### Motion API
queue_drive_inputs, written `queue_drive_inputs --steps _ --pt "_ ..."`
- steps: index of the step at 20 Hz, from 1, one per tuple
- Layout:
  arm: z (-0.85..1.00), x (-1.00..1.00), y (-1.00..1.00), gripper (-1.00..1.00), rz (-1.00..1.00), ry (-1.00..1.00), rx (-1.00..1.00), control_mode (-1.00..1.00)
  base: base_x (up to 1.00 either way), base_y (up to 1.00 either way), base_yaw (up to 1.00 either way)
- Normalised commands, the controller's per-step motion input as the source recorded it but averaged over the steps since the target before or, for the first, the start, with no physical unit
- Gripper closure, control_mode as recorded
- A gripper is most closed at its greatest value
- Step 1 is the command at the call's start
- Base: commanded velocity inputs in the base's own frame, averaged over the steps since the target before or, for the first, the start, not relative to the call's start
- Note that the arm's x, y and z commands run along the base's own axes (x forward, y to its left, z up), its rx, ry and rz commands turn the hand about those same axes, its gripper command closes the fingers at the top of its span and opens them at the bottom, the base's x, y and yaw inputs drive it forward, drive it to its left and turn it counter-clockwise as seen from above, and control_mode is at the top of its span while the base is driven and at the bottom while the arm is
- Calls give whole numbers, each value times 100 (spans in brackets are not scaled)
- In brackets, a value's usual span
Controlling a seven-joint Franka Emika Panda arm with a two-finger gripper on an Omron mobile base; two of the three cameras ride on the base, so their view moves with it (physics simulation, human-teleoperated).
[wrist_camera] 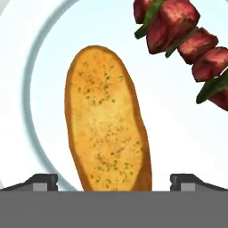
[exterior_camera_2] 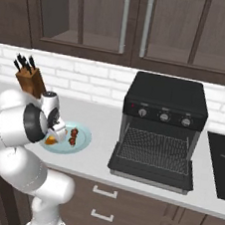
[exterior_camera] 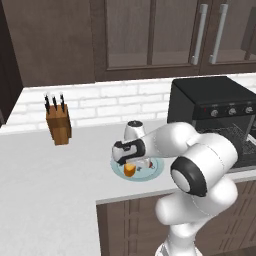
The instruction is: Pick up the kebab skewer and baguette bread, and place them inside the toaster oven. Close the toaster oven door and start by setting the timer.
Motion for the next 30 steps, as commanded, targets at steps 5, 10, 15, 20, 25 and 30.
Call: queue_drive_inputs --steps 5,10,15,20,25,30 --pt "-29 0 0 -100 0 0 0 -100 0 0 0" --pt "-16 0 0 -100 0 0 0 -100 0 0 0" --pt "-13 0 0 100 0 0 0 -100 0 0 0" --pt "-7 0 -6 100 0 0 0 -100 0 0 0" --pt "80 -17 -11 100 2 -1 3 -100 0 0 0" --pt "100 -95 -70 100 10 -1 4 -100 0 0 0"
